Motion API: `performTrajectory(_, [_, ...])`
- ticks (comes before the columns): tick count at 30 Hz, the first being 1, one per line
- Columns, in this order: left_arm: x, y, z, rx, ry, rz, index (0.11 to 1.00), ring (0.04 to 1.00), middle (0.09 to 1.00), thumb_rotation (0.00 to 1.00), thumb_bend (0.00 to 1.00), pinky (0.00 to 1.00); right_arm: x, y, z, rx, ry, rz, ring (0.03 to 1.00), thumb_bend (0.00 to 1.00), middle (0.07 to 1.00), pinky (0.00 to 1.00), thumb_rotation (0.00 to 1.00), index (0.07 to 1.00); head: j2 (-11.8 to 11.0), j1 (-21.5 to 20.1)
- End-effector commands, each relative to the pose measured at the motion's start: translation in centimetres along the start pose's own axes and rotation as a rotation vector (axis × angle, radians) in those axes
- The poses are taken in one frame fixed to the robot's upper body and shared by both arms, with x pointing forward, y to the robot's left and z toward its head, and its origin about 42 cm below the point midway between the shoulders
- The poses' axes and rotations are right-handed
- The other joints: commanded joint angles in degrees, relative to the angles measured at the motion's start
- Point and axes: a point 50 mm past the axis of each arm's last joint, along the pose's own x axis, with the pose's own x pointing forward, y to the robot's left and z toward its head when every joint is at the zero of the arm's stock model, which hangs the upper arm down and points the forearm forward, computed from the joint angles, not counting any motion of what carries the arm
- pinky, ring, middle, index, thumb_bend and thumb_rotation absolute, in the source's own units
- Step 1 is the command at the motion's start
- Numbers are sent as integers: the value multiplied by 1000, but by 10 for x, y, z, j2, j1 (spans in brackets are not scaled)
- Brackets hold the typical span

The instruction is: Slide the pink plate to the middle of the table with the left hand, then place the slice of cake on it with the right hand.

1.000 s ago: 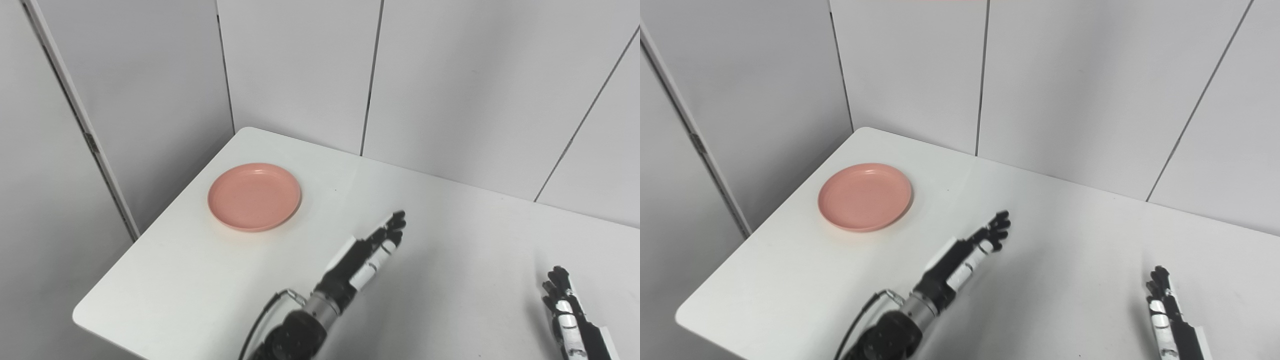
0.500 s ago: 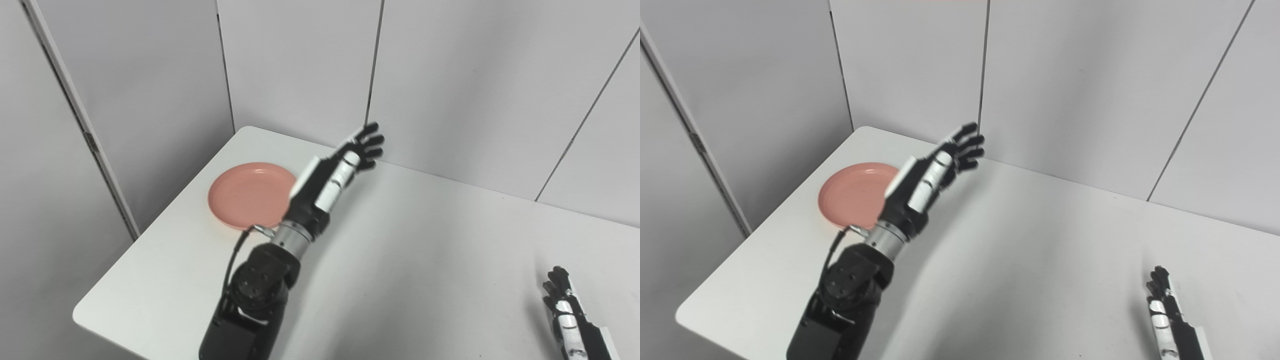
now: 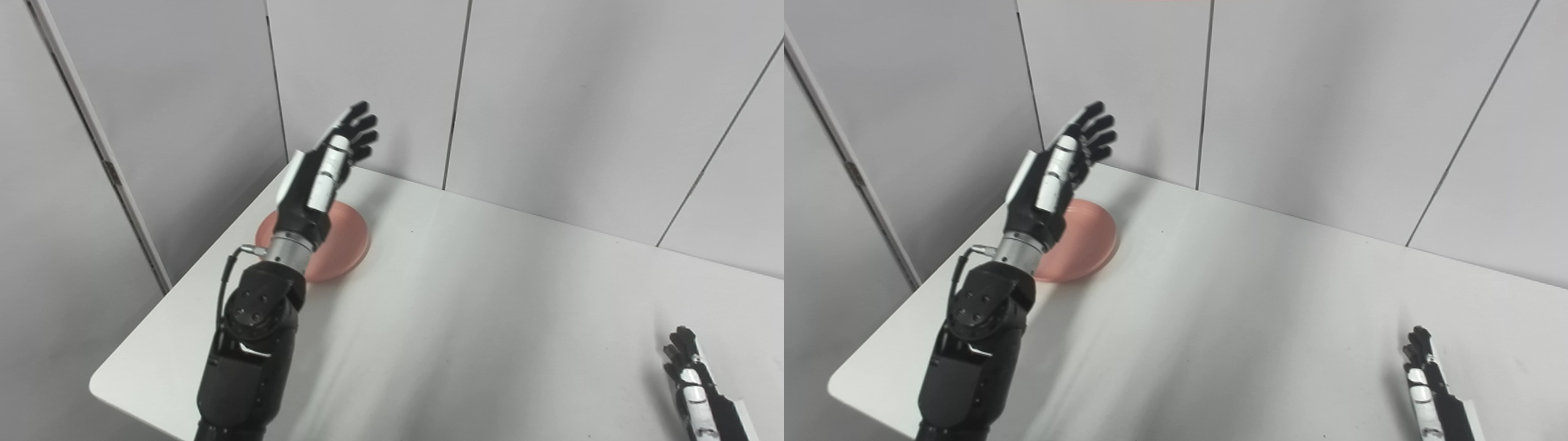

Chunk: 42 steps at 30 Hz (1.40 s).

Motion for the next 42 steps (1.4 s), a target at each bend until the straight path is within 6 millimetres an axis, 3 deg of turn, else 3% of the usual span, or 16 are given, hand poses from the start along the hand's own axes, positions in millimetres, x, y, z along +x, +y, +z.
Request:
performTrajectory(1, [15,10,18,18,-73,26,880,883,895,1000,435,878,-17,1,-20,25,67,-6,1000,236,998,1000,1000,1000,1,2])
performTrajectory(15, [30,85,16,55,-55,199,883,887,899,1000,414,880,-17,-2,-20,16,62,0,1000,253,1000,1000,1000,1000,1,9])
performTrajectory(30, [25,130,-3,56,2,287,897,903,914,1000,410,904,-18,-4,-21,7,55,2,1000,243,1000,1000,1000,1000,3,15])
performTrajectory(37, [21,144,-15,44,50,309,896,914,915,1000,403,922,-18,-5,-21,9,49,5,1000,291,1000,1000,1000,1000,6,15])
performTrajectory(42, [22,147,-24,26,75,315,901,913,923,1000,397,904,-18,-4,-20,2,42,3,1000,255,1000,1000,1000,1000,7,16])
